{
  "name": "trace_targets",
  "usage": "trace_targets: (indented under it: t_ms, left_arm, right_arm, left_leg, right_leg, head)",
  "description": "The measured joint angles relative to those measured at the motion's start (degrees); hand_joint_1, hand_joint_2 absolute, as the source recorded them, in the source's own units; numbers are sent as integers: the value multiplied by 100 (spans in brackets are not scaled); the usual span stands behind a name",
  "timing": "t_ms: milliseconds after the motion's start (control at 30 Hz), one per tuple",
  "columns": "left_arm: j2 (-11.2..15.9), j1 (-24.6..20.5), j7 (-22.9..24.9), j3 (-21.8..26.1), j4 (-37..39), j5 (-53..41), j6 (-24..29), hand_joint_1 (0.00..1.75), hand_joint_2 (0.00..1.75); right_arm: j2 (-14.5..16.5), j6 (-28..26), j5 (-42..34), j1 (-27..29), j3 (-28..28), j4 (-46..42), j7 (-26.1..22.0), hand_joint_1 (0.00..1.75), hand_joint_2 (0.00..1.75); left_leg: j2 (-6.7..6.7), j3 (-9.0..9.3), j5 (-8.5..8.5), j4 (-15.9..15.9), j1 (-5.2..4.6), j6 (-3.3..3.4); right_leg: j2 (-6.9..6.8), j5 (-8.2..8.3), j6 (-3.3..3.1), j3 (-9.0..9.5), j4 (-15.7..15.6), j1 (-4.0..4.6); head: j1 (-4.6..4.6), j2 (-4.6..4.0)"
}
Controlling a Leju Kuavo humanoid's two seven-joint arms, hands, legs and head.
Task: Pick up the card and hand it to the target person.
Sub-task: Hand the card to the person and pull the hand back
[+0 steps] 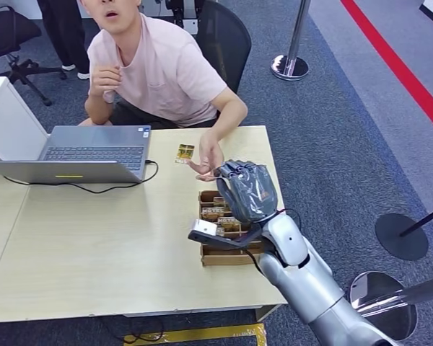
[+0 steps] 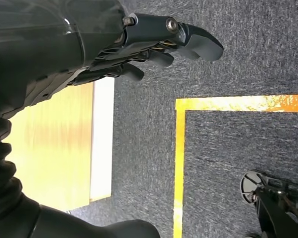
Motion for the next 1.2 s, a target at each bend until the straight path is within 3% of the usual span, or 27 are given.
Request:
trace_targets:
  t_ms: [200, 433, 700, 1100, 1200]
  left_arm:
    - [12, -16, -36, -73, 11, -73, -32, 0, 175]
    - [20, -28, -56, -146, 24, -147, -71, 0, 175]
    - [12, -47, -24, -166, 30, -169, -115, 0, 175]
    - [9, -49, -17, -161, 33, -164, -122, 0, 175]
    - [4, -47, -34, -177, 26, -180, -86, 0, 175]
  right_arm:
    - [471, -126, 193, -483, -279, 787, -64, 150, 175]
    - [755, -126, 695, -786, -506, 1437, 97, 150, 175]
    - [808, -126, 823, -994, -577, 1876, 201, 150, 175]
    - [817, -126, 880, -993, -622, 1855, 209, 150, 175]
    - [825, -126, 889, -1009, -665, 1875, 212, 38, 175]
  left_leg:
    - [-2, -5, 1, 7, 0, -4]
    - [-15, -9, 3, 8, 0, -3]
    - [-26, -11, 5, 9, 0, -3]
    - [-28, -10, 3, 8, 0, -3]
    - [-26, -19, 11, 6, 1, -2]
  right_leg:
    - [-2, -4, 0, -4, 10, -1]
    - [-15, -6, 0, -3, 9, -1]
    - [-27, -7, 0, -2, 8, -1]
    - [-29, -9, 1, 1, 8, -1]
    - [-27, 0, -4, -9, 4, 1]
  head:
    - [0, 0]
    - [0, 0]
    - [0, 0]
    - [0, 0]
    - [0, 0]
